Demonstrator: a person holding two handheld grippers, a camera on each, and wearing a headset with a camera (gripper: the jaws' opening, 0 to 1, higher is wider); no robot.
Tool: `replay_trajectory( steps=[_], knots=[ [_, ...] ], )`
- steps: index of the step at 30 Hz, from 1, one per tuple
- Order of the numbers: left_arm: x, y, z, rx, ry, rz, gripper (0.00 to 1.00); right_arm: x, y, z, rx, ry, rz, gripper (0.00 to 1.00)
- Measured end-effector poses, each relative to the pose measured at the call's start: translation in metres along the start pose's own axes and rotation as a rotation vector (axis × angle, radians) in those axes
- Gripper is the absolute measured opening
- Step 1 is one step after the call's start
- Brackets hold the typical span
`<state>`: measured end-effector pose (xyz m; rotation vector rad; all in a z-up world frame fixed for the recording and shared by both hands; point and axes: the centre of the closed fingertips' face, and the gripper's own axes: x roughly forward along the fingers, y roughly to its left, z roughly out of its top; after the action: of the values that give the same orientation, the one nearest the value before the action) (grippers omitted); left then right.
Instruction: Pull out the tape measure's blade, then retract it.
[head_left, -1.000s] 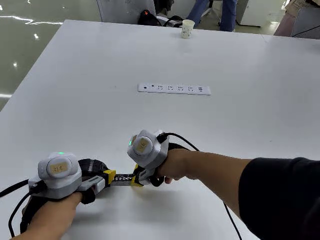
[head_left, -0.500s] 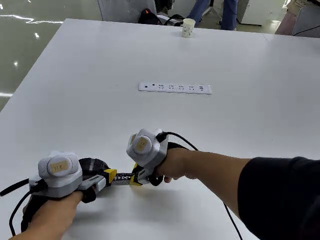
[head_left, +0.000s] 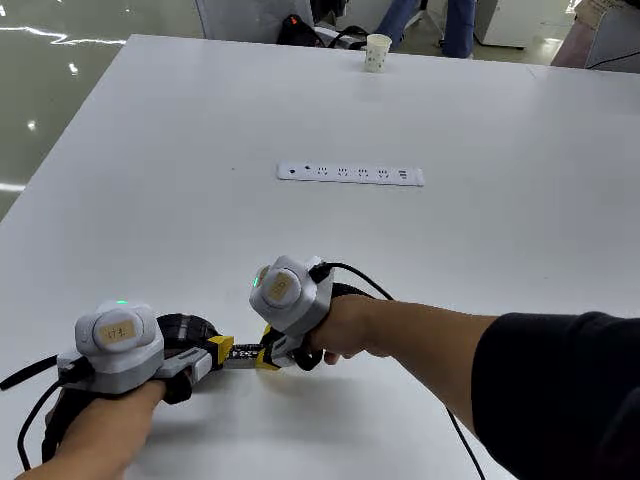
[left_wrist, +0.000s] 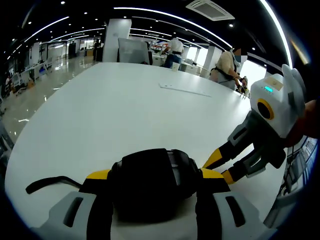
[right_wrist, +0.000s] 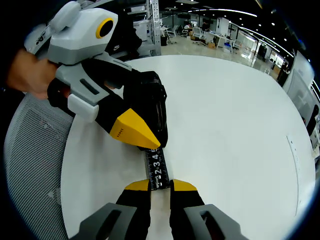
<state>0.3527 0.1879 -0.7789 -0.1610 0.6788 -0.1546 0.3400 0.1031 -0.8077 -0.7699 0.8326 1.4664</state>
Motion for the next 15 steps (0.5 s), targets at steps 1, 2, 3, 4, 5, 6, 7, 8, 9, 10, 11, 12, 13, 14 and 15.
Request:
replay_trajectory(
  steps=[1,2,3,4,5,6,7,8,9,10,11,12,13,14,15],
  knots=[
    [-0.0004,-0.0004,-0.0001,-0.001,0.000,-0.001,0.62,0.0001,0.0001,0.0005,0.001,-0.002,0.001,0.10],
    [-0.0007,-0.0004,0.0001,-0.002,0.000,-0.003,0.62,-0.0003,0.0008,0.0010,0.007,-0.004,0.003,0.10],
    [-0.0009,-0.0006,0.0001,-0.002,0.000,-0.004,0.62,-0.0002,0.0009,0.0011,0.008,-0.005,0.004,0.10],
    [-0.0011,-0.0007,0.0002,-0.002,0.000,-0.005,0.62,0.0001,0.0010,0.0012,0.011,-0.007,0.004,0.10],
    [-0.0017,-0.0018,0.0000,-0.001,0.000,-0.006,0.62,0.0000,0.0012,0.0015,0.010,-0.007,0.005,0.10],
    [-0.0020,-0.0021,0.0001,-0.001,-0.001,-0.006,0.62,0.0000,0.0014,0.0018,0.009,-0.007,0.005,0.10],
    [-0.0025,-0.0026,0.0002,-0.001,-0.001,-0.006,0.62,0.0004,0.0014,0.0021,0.012,-0.008,0.006,0.10],
    [-0.0029,-0.0032,0.0002,0.000,-0.001,-0.006,0.62,0.0007,0.0014,0.0022,0.013,-0.009,0.006,0.10],
    [-0.0032,-0.0033,0.0004,-0.001,-0.001,-0.007,0.62,0.0009,0.0014,0.0025,0.013,-0.010,0.007,0.10],
    [-0.0036,-0.0037,0.0005,-0.002,-0.001,-0.008,0.62,0.0011,0.0014,0.0030,0.015,-0.011,0.007,0.10],
    [-0.0039,-0.0040,0.0005,-0.002,-0.001,-0.009,0.62,0.0014,0.0015,0.0032,0.017,-0.012,0.008,0.10],
    [-0.0041,-0.0042,0.0005,-0.003,-0.001,-0.009,0.62,0.0019,0.0015,0.0034,0.019,-0.012,0.008,0.10],
    [-0.0041,-0.0042,0.0006,-0.003,0.000,-0.011,0.62,0.0023,0.0016,0.0037,0.022,-0.013,0.009,0.10],
    [-0.0044,-0.0045,0.0006,-0.003,0.001,-0.012,0.62,0.0026,0.0015,0.0042,0.024,-0.014,0.010,0.10],
    [-0.0045,-0.0045,0.0007,-0.003,0.002,-0.013,0.62,0.0027,0.0018,0.0046,0.024,-0.015,0.010,0.10]
  ],
)
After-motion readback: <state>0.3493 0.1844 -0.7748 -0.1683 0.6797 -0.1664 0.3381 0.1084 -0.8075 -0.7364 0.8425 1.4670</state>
